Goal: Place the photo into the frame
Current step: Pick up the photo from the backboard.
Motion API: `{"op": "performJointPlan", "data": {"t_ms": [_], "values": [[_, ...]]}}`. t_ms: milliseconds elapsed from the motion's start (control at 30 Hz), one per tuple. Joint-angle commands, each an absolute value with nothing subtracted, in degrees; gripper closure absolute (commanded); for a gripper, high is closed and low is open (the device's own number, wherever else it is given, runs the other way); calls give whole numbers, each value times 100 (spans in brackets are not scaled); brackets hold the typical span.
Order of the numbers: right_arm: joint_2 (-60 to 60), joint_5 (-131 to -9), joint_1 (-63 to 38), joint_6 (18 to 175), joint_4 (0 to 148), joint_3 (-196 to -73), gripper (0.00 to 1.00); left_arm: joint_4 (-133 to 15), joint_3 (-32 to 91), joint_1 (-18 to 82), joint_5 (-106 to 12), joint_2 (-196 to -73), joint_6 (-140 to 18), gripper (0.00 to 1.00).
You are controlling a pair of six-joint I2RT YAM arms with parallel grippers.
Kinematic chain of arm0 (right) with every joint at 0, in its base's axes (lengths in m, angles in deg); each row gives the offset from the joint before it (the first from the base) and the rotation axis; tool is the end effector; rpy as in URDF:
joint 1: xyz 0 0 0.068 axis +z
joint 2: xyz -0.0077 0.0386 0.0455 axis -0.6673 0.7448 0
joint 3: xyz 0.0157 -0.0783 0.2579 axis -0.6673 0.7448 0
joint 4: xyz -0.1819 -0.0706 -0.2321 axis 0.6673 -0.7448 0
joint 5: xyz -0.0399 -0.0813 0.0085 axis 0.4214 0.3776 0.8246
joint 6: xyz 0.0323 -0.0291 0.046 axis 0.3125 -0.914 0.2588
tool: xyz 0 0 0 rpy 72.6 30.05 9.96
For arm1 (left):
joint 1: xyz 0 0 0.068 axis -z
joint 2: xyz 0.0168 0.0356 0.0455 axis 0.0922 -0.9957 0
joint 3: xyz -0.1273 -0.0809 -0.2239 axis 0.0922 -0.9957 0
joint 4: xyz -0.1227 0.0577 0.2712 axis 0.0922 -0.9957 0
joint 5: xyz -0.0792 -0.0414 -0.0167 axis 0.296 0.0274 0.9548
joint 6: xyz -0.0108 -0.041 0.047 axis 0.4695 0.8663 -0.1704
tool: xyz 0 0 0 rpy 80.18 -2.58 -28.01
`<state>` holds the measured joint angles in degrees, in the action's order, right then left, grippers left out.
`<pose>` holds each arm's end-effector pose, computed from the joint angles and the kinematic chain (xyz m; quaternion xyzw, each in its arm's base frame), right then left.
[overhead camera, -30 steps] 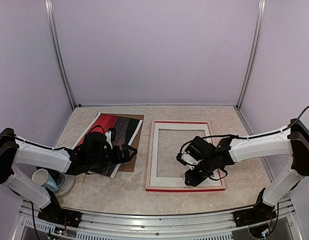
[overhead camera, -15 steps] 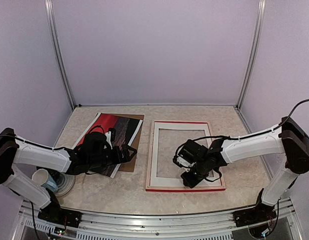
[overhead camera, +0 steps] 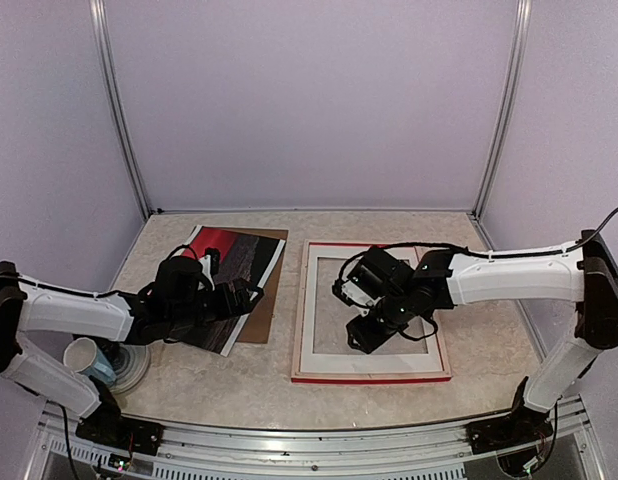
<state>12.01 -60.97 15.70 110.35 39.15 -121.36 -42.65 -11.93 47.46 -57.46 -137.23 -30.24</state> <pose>0.1963 0.3058 0.1668 -0.3075 0.9283 0.1192 0.1715 0.2332 -0.2086 0.1364 -0.0158 0.8618 -0.3288 0.3859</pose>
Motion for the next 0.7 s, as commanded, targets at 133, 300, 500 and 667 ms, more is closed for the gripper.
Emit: {"op": "performJointPlan", "data": {"t_ms": [133, 300, 500, 667], "values": [[1541, -6255, 1617, 11219, 3913, -13620, 43, -4642, -1183, 4170, -5843, -13283, -3173, 1], [2243, -6715, 1583, 11476, 4057, -14517, 36, -4593, -1406, 3662, -5604, -13258, -3023, 1], [3115, -7176, 1391, 11791, 4164, -15415, 35, -4655, -1474, 3225, -5613, -13258, -2975, 1], [3678, -7691, 1165, 12130, 4468, -15863, 35, -4546, -1591, 3100, -5556, -13463, -2918, 1]]}}
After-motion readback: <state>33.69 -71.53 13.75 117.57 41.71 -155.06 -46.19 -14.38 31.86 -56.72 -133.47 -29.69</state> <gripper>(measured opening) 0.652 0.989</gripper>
